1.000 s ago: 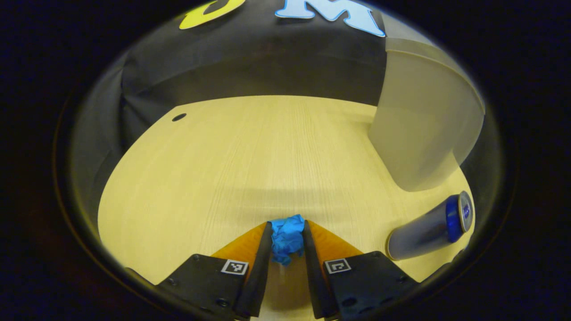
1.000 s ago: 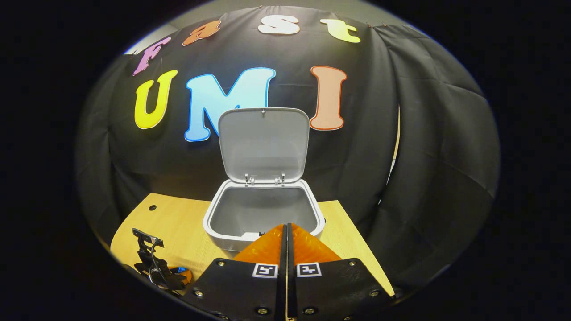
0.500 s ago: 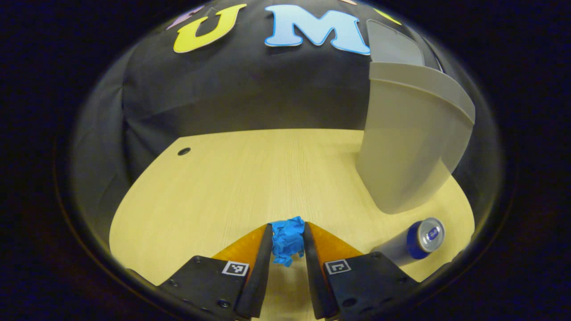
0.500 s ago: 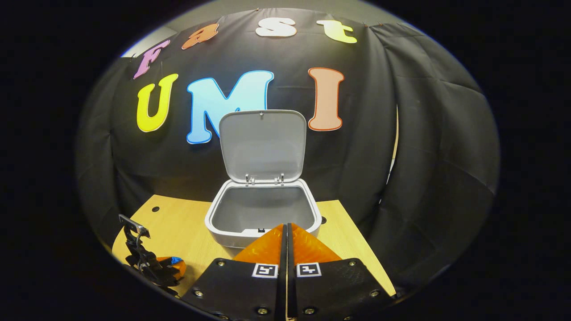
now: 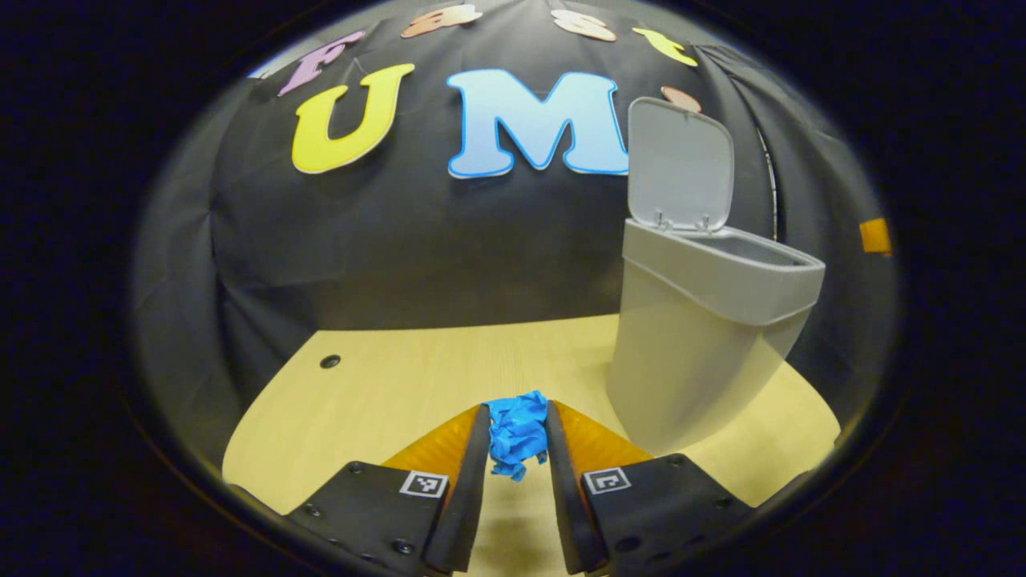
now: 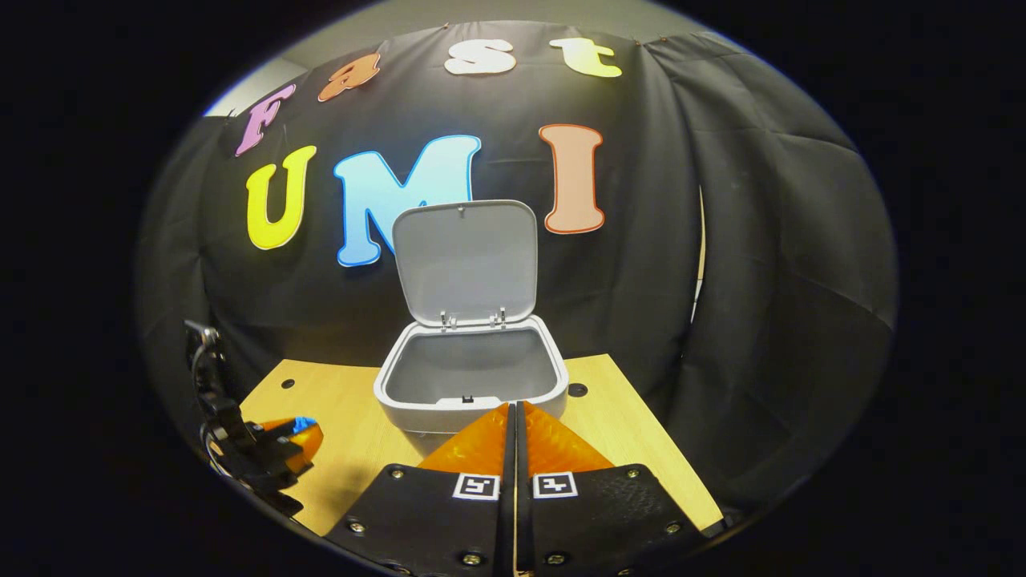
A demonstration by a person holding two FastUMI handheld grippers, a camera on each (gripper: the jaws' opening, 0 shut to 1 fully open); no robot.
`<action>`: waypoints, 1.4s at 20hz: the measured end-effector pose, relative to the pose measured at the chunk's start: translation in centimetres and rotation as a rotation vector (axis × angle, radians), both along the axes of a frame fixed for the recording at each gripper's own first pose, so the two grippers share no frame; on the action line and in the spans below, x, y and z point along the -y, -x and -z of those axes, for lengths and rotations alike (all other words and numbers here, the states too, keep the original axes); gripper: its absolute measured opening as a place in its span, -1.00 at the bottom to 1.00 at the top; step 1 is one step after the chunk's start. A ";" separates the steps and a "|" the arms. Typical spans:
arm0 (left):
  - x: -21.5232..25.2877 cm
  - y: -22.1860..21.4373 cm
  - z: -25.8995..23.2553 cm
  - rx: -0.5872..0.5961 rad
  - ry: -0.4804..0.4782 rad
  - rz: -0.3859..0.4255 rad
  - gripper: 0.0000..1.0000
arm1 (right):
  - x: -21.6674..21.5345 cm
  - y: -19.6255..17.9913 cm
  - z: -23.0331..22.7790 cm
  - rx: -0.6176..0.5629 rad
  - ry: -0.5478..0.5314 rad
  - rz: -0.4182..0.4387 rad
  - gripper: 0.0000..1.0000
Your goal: Press the lid of the desktop garbage bin to open it, pick up the crumpled paper on the desktop and throw it into the bin, then pick up the pop can on the desktop and drop it into the bin, and finally close the garbage bin lid.
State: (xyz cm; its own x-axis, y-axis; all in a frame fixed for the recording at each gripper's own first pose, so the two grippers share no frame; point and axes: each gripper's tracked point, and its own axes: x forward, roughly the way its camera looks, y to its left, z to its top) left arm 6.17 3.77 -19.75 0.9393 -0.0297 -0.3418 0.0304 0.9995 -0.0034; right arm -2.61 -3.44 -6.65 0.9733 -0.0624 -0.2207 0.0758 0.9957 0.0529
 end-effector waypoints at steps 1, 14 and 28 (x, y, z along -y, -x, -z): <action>0.4 -0.5 -1.5 0.023 -0.006 0.008 0.00 | 0.0 0.1 0.0 0.002 -0.006 0.005 -0.98; 11.4 -3.7 -13.8 0.239 -0.051 0.212 0.00 | 2.8 3.7 1.9 0.031 -0.093 0.074 -0.98; 20.5 -6.6 -15.3 0.284 -0.044 0.344 0.15 | 9.5 6.2 3.8 0.018 -0.137 0.215 -0.99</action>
